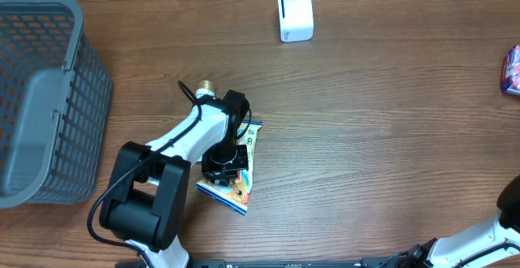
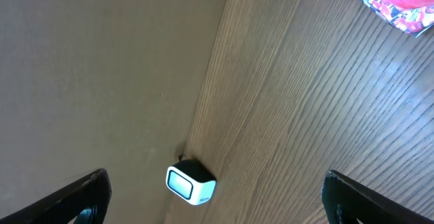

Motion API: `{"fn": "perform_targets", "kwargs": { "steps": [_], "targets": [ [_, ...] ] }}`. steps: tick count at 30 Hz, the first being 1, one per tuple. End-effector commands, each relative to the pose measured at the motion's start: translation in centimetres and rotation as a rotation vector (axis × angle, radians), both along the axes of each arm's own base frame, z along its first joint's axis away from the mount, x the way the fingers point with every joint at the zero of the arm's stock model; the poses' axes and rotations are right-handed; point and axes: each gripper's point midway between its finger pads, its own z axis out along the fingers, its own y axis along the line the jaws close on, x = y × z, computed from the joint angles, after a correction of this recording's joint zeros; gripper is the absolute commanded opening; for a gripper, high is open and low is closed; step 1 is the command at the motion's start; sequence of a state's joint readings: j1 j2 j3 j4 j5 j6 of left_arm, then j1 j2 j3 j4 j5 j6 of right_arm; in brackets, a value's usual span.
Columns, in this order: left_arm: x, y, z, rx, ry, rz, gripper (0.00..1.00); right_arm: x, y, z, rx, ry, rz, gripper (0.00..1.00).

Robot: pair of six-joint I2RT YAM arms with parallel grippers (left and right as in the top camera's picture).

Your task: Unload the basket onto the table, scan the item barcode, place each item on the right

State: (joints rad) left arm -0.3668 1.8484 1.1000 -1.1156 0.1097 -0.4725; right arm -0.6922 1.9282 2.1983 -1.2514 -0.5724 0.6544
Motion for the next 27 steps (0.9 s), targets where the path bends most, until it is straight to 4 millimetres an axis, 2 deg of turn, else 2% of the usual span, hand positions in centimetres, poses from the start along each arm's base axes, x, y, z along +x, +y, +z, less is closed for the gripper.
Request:
{"fn": "perform_targets", "kwargs": {
  "steps": [1,5,9,13,16,22,25,27],
  "targets": [
    [2.5,-0.3,1.7,0.023,-0.042,-0.009,0.04,0.0,0.1,0.1,0.001,-0.005,0.003,1.0],
    [5.7,-1.7,4.8,-0.015,-0.13,-0.053,0.04,0.0,0.1,0.1,0.001,-0.005,0.003,1.0],
    [7.7,-2.5,5.8,-0.04,-0.201,-0.053,0.04,0.0,0.1,0.1,0.001,-0.005,0.003,1.0],
    [7.6,-1.1,4.8,0.041,-0.21,-0.015,0.04,0.0,0.1,0.1,0.001,-0.005,0.003,1.0],
    [6.4,0.1,3.7,0.103,-0.184,0.012,0.04,0.0,0.1,0.1,0.001,-0.005,0.003,1.0],
    [4.3,0.7,1.0,0.12,-0.139,0.058,0.04,0.0,0.1,0.1,0.001,-0.005,0.003,1.0],
    [5.0,-0.4,0.0,0.06,-0.175,0.065,0.04,0.0,0.1,0.1,0.001,-0.005,0.003,1.0],
    [5.9,-2.4,-0.4,-0.062,-0.207,0.02,0.04,0.0,0.1,0.1,0.001,-0.005,0.003,1.0]
  ]
}}
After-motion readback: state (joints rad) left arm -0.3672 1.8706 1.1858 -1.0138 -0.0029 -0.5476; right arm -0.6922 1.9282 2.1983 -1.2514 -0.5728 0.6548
